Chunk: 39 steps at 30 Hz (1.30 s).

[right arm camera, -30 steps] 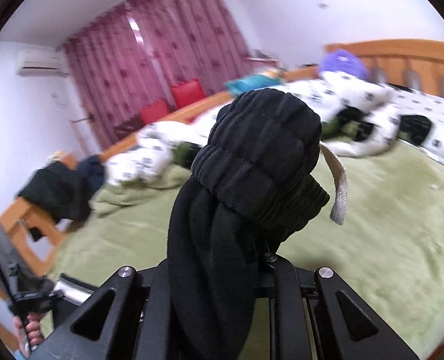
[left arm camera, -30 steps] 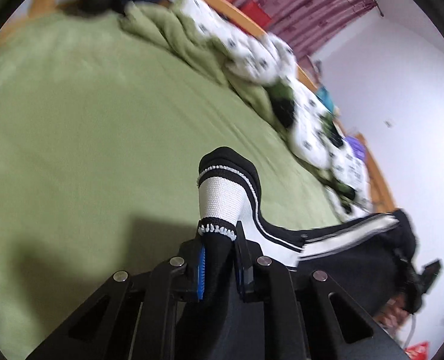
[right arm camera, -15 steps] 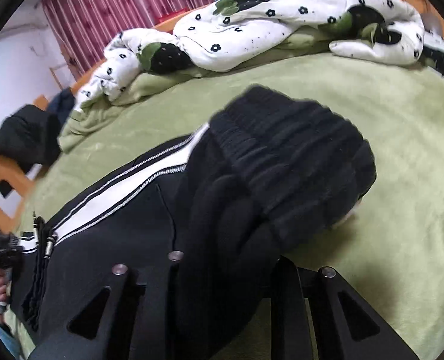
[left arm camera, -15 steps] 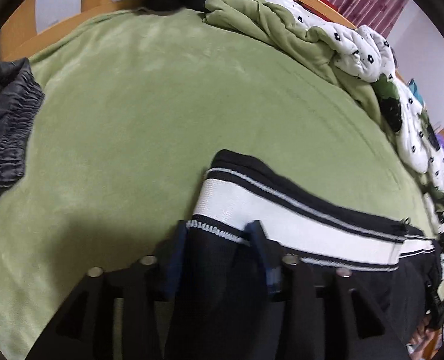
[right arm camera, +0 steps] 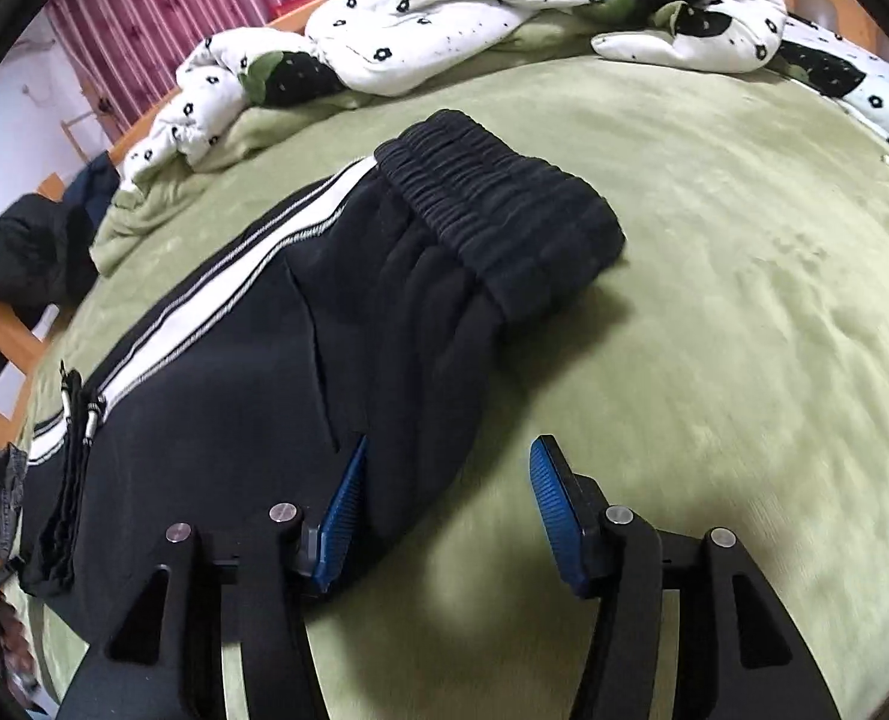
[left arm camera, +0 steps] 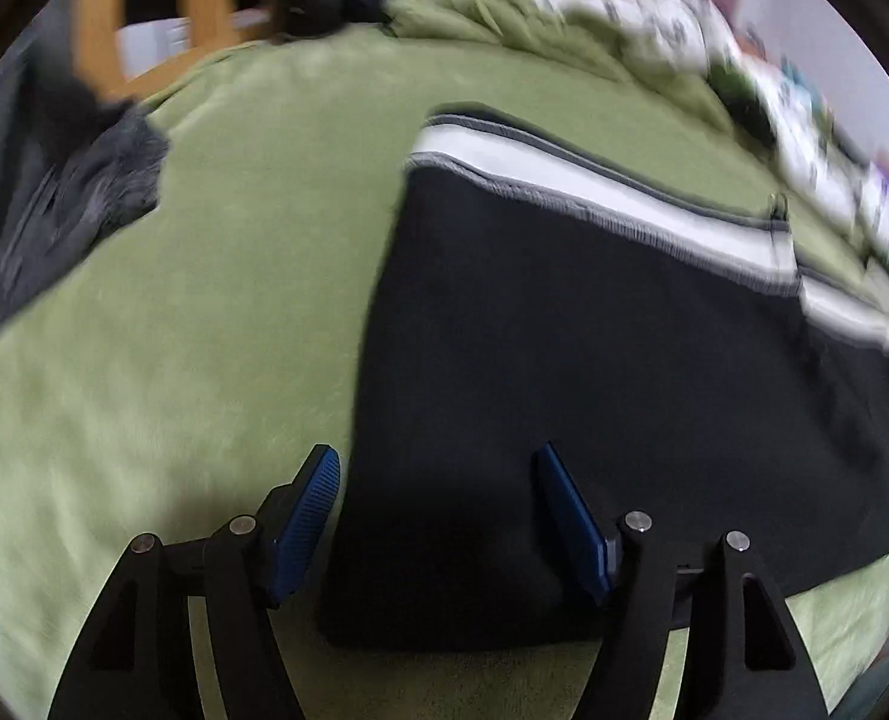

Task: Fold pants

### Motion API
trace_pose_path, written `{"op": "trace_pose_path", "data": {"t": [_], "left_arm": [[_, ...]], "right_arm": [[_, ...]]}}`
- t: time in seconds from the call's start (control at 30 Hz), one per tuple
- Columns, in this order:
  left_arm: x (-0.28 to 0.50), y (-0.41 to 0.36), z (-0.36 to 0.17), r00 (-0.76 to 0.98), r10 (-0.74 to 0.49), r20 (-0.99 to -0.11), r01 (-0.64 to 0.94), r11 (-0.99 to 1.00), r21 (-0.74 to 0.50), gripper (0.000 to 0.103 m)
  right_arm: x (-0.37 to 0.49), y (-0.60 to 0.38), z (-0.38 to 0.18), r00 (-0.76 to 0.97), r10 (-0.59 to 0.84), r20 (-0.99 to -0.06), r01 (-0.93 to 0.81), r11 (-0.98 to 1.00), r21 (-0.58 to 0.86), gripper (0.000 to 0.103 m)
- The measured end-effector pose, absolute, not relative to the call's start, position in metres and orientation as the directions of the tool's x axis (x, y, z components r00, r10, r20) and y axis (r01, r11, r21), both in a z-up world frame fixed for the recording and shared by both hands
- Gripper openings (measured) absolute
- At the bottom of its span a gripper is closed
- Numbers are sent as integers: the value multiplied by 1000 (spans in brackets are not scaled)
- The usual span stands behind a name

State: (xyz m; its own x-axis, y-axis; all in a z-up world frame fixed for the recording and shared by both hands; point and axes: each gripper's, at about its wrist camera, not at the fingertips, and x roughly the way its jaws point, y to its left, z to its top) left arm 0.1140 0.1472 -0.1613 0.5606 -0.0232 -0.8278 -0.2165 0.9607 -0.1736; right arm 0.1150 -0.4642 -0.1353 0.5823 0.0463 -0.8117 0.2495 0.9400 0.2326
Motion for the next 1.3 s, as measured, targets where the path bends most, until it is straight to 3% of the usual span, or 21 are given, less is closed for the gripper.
{"op": "trace_pose_path", "data": {"t": [0.13, 0.4, 0.57, 0.63, 0.8, 0.9, 1.07, 1.3], "left_arm": [[92, 179, -152, 572, -159, -805, -280, 885, -373, 67], [68, 195, -170, 618, -281, -734, -234, 826, -513, 66], [77, 181, -172, 624, -254, -739, -254, 829, -499, 65], [77, 180, -172, 622, -248, -743, -262, 828, -496, 54], [72, 180, -174, 640, -229, -733, -283, 817, -503, 40], [69, 182, -177, 655, -231, -719, -302, 793, -529, 35], [71, 176, -168, 650, -214, -729, -301, 809, -505, 21], [78, 144, -143, 628, -36, -778, -306, 907, -289, 15]], "right_arm": [[105, -442, -102, 576, 25, -817, 237, 952, 195, 54], [99, -369, -35, 651, 86, -755, 113, 972, 208, 54], [111, -319, -16, 659, 80, -748, 66, 984, 164, 54], [111, -304, -15, 667, 85, -740, 50, 986, 158, 54], [104, -285, -32, 676, 44, -736, 41, 994, 97, 53], [107, -293, -39, 607, 102, -788, 23, 989, 145, 38], [99, -310, -40, 595, 159, -788, 44, 972, 229, 37], [84, -308, -38, 628, 58, -776, 15, 996, 87, 37]]}}
